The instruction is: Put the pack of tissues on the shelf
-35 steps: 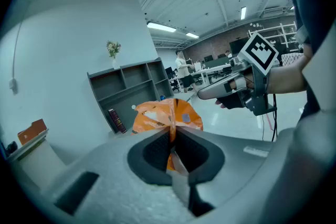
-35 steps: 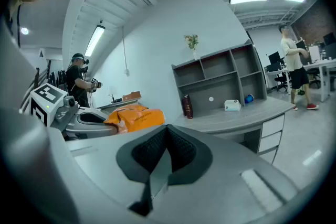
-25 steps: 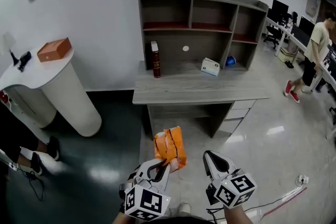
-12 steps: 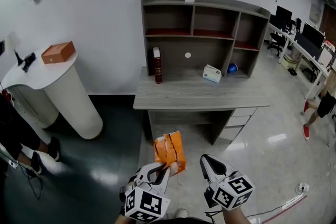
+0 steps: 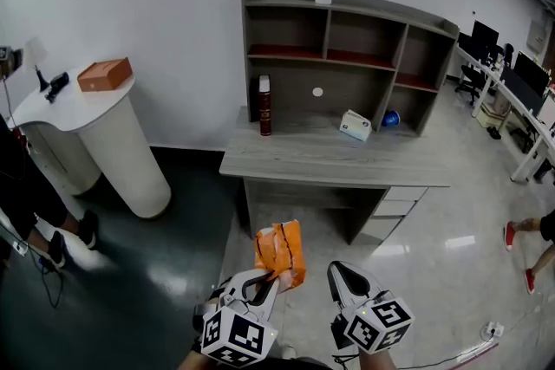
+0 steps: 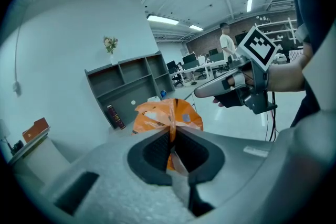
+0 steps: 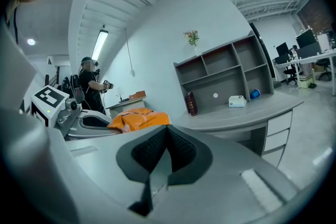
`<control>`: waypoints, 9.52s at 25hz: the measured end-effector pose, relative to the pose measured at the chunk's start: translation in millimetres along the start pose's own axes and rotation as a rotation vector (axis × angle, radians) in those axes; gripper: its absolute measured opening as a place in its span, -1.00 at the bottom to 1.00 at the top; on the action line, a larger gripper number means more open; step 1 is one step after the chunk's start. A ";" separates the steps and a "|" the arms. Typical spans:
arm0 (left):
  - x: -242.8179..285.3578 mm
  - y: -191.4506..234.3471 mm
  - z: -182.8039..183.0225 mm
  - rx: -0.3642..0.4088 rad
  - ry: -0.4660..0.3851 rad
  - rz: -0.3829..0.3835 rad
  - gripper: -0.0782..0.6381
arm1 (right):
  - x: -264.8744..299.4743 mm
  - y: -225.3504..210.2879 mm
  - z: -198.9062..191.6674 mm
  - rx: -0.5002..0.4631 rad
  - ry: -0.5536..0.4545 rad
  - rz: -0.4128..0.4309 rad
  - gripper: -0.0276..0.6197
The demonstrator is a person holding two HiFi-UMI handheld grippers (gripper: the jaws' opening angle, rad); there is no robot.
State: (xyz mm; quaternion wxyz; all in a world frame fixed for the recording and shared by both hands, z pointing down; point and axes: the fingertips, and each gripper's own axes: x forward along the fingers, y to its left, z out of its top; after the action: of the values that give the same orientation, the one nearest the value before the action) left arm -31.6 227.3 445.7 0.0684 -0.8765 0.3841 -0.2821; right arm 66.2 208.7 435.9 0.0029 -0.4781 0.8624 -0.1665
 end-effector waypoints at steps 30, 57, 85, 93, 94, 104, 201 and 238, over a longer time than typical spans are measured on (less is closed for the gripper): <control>94.8 100.3 12.8 -0.003 0.011 -0.042 -0.77 | 110.0 -60.9 36.5 0.008 0.044 -0.032 -0.91; 167.5 227.8 18.9 0.069 -0.025 -0.103 -0.77 | 251.1 -81.9 78.6 -0.002 0.050 -0.060 -0.91; 289.8 284.3 90.2 0.064 0.015 -0.016 -0.77 | 332.8 -201.6 159.3 -0.069 0.042 0.045 -0.91; 321.1 287.3 112.8 0.063 0.038 -0.008 -0.76 | 342.8 -229.8 175.3 -0.075 0.045 0.101 -0.91; 324.1 288.1 115.8 0.062 0.038 -0.006 -0.76 | 343.6 -232.4 176.6 -0.077 0.045 0.108 -0.91; 344.6 312.6 143.4 0.098 0.041 0.031 -0.76 | 359.7 -249.4 193.8 -0.086 0.050 0.153 -0.91; 440.9 486.4 258.2 0.234 -0.285 0.011 -0.19 | 455.8 -299.5 250.0 -0.045 0.021 0.002 -0.91; 431.8 415.3 156.3 -0.322 -0.248 -0.065 -0.80 | 447.9 -287.2 240.5 -0.055 -0.006 0.012 -0.91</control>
State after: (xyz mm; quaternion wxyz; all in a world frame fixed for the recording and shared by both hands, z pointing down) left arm 26.0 -384.1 366.8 -0.0350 -0.9160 0.3845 -0.1089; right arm 99.1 -369.4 361.1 -0.0068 -0.4735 0.8694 -0.1411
